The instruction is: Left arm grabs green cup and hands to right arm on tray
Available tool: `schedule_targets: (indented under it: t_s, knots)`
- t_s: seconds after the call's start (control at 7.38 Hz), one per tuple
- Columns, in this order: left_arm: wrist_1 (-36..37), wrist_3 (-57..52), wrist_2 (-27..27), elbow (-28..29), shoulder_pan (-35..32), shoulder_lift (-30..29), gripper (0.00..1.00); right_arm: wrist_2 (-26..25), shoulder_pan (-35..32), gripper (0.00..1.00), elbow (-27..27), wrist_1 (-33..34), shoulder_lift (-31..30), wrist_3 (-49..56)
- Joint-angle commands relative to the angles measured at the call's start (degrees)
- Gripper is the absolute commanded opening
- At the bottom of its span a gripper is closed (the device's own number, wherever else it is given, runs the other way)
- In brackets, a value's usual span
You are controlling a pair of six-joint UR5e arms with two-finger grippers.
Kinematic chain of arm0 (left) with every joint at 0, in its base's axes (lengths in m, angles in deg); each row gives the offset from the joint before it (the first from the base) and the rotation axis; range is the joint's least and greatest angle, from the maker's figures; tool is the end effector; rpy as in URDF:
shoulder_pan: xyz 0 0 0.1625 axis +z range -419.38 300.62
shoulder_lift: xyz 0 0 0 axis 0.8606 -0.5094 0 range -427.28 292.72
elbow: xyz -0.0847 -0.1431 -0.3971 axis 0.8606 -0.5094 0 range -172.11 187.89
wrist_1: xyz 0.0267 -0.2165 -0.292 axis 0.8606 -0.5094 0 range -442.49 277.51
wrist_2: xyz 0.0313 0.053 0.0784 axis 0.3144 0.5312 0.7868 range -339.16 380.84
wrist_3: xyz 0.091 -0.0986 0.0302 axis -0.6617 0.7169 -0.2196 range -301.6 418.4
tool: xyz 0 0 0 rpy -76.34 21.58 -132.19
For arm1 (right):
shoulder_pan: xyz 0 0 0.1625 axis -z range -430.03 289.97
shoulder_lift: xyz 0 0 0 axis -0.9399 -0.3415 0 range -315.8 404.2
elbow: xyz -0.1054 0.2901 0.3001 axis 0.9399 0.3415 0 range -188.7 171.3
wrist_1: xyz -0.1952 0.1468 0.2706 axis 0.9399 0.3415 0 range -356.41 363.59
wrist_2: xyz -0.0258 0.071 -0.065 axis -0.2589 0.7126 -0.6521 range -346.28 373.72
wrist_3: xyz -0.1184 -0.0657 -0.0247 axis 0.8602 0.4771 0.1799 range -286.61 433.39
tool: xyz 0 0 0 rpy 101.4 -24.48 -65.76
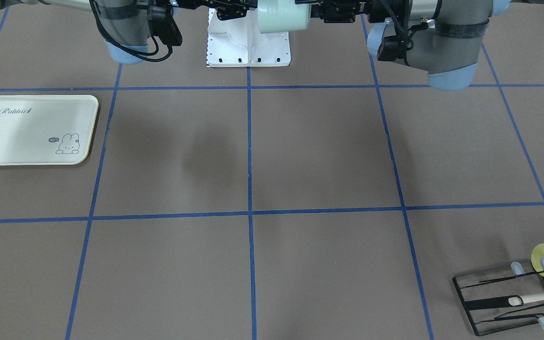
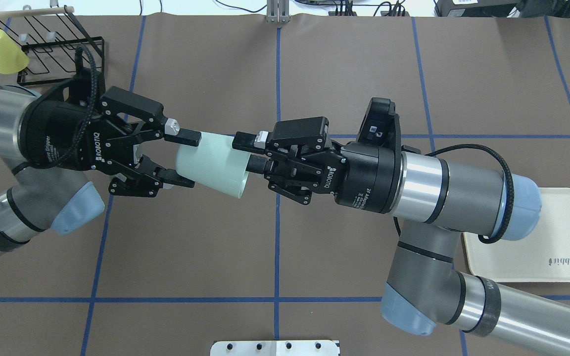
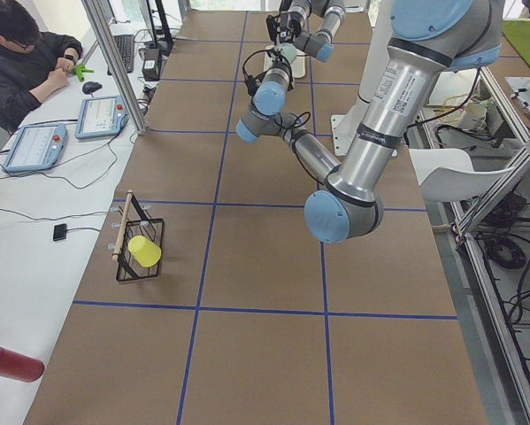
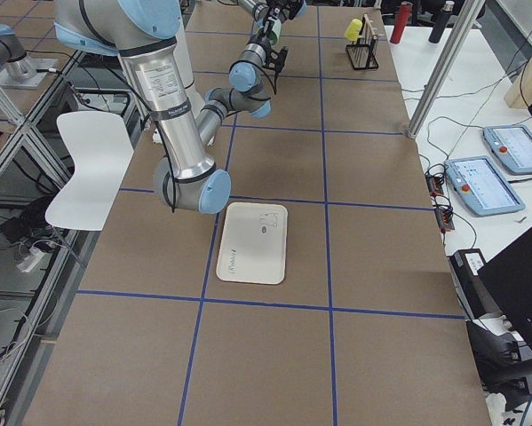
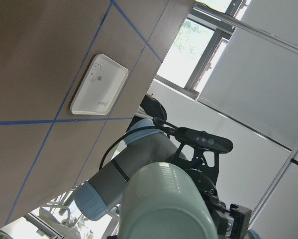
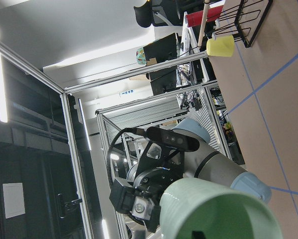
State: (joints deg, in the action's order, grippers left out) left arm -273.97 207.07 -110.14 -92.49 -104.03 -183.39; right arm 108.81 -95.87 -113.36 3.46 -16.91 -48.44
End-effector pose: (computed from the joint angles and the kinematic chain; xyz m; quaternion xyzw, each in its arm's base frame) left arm 0.2954 -0.3523 0.2035 -0.2313 0.8526 -0.0609 0.4647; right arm -0.3831 -0.3200 0.1390 -0.0654 -0.9164 0.1537 0.3638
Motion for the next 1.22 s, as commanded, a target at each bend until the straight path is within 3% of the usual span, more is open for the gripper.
schedule_targets:
  t_s: [0.0, 0.27, 0.41, 0.54, 1.08]
  knots:
    - [-0.03, 0.04, 0.02, 0.00, 0.00, 0.01, 0.00, 0.01, 0.00, 0.25, -0.01, 0.05, -0.06, 0.19]
    - [0.05, 0.04, 0.02, 0.00, 0.00, 0.01, 0.00, 0.97, 0.00, 0.00, -0.10, 0.83, -0.07, 0.28]
    - [-0.21, -0.23, 0.02, 0.18, 0.00, -0.43, 0.35, 1.15, 0.00, 0.00, -1.32, 3.19, -0.24, 0.45]
    - [-0.03, -2.75, 0.28, -0.08, 0.00, -0.61, 0.99, 1.32, 0.00, 0.00, -1.94, 3.64, -0.24, 0.37]
    - [-0.03, -5.59, 0.64, 0.09, -0.09, -0.08, 1.00, 1.41, -0.09, 0.00, -1.95, 3.56, -0.50, 0.37]
